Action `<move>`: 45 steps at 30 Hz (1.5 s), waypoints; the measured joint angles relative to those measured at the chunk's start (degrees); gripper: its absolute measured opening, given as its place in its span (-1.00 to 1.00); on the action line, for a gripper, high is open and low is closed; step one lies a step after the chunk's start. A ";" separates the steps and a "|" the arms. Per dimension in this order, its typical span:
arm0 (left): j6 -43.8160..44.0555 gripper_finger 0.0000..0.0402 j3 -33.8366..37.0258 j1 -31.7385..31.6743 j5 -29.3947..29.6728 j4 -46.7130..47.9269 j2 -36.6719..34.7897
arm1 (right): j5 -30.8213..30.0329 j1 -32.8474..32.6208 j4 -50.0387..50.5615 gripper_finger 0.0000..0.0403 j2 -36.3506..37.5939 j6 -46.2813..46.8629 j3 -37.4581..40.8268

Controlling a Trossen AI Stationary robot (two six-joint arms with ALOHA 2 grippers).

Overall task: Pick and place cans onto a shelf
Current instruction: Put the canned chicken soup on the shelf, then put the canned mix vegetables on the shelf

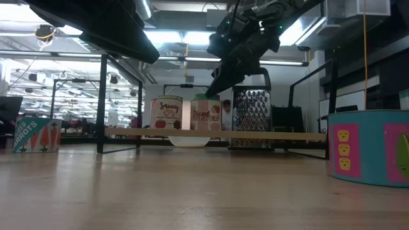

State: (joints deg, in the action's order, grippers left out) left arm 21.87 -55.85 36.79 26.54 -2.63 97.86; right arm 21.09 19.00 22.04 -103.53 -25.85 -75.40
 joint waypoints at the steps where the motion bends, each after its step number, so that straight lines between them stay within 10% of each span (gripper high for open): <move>1: 0.00 -0.56 0.00 0.00 -0.01 0.00 0.00 | 0.00 0.00 0.00 -0.66 0.00 0.00 0.00; 21: 0.00 -0.56 0.00 -0.01 0.00 -0.01 0.00 | -0.03 0.00 2.86 -0.53 0.07 0.13 -3.87; 45: -0.04 -0.56 -0.01 -0.01 1.48 0.00 0.00 | -0.03 -9.17 58.60 -0.53 0.74 6.66 -42.59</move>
State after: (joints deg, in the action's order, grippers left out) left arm 21.82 -55.86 36.77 28.02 -2.63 97.86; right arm 21.06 9.83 80.65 -102.78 -19.19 -117.98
